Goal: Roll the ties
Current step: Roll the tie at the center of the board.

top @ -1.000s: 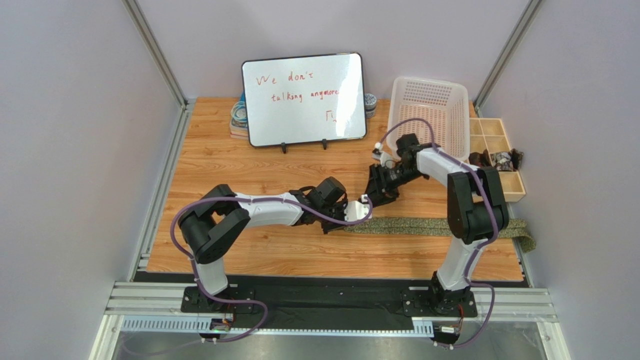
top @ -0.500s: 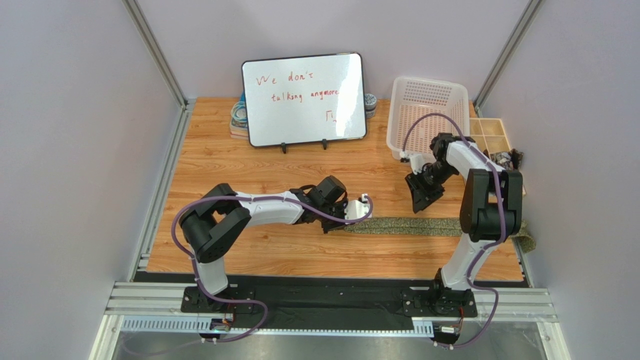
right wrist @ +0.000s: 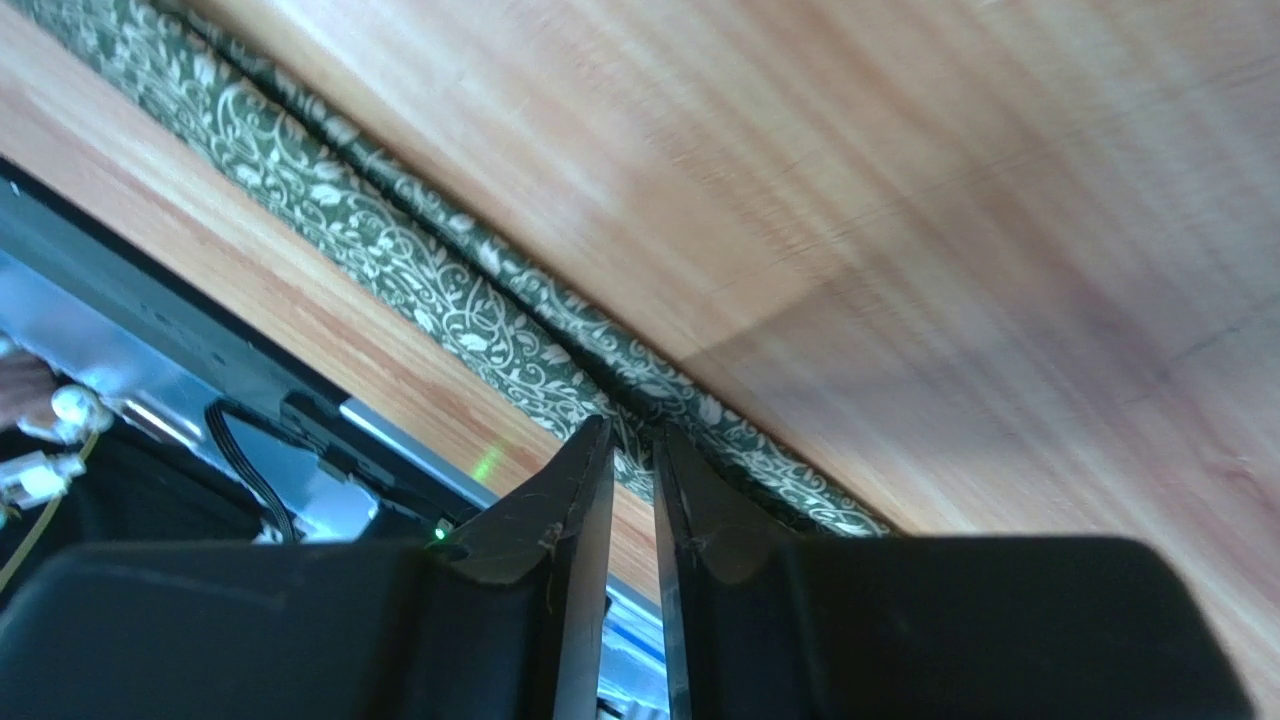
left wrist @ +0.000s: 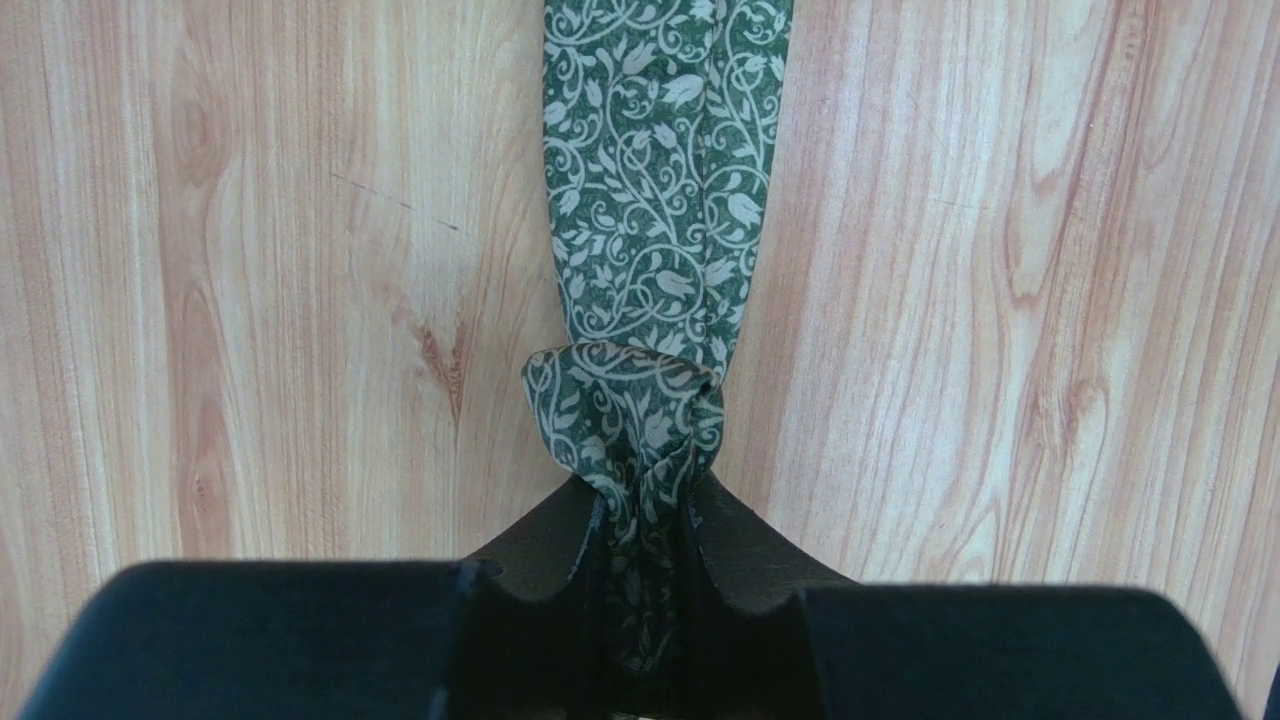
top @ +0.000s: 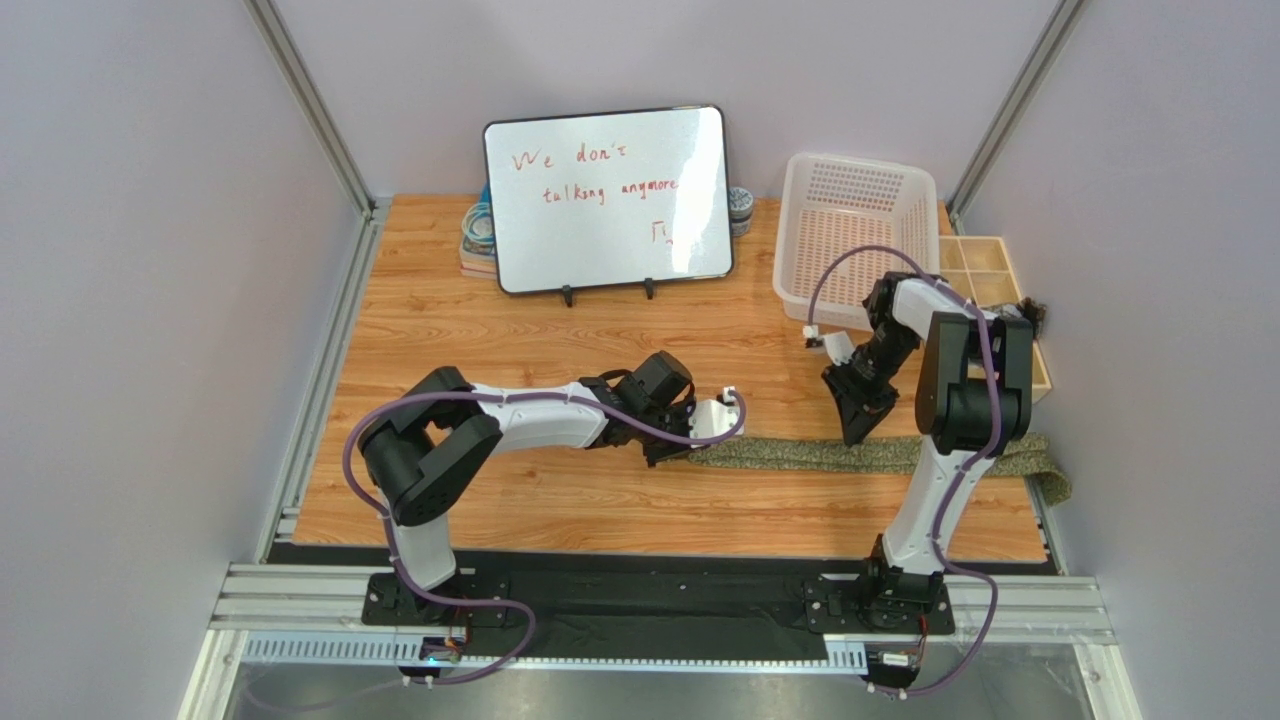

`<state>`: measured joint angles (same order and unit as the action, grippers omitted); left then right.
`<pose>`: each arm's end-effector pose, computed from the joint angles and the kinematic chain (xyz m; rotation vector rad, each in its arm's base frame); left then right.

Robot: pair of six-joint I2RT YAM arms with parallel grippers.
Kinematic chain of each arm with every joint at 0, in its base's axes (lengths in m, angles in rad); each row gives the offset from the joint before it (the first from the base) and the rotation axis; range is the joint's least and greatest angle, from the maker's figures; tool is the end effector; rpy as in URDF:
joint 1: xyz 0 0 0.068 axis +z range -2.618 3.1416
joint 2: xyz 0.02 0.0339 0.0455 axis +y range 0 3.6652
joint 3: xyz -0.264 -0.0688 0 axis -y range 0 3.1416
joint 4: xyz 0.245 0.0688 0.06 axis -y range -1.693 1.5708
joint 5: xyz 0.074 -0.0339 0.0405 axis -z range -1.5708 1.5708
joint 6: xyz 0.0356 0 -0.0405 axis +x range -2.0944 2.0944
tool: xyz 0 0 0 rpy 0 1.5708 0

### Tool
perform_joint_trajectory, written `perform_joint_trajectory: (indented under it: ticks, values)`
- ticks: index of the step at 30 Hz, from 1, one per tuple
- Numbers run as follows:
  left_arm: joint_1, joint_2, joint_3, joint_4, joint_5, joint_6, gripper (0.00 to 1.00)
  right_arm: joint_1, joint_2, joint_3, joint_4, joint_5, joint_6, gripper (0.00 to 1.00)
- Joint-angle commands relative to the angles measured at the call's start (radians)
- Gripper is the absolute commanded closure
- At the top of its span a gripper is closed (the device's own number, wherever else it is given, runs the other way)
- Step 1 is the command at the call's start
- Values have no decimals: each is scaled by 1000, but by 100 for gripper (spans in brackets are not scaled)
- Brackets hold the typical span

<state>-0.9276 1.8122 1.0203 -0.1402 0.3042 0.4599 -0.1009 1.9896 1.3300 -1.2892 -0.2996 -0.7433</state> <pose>0.2088 -0.2963 0.1509 1.7170 1.8639 -0.5713 0.3173 -0.0216 0.1516 0.8232 -2.7353 -0.6169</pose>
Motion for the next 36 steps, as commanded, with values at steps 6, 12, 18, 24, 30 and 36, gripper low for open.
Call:
perform_joint_trajectory:
  ticks: [6, 12, 18, 24, 30, 36]
  values:
    - [6, 42, -11, -87, -25, -12, 86, -2, -101, -69, 14, 16, -91, 67]
    - [6, 49, -14, -81, -25, -12, 85, -3, -143, 49, 50, -134, 96, 58]
    - [6, 47, -35, -52, -22, -21, 85, 18, -201, -24, 184, -573, 483, 48]
    - [4, 47, -48, -38, -28, -27, 84, 157, -198, -224, 482, -734, 856, 47]
    - [4, 48, -54, -35, -30, -41, 82, 294, -183, -256, 657, -722, 967, 46]
    - [6, 50, -51, -41, -34, -58, 81, 368, -155, -281, 718, -693, 1004, 50]
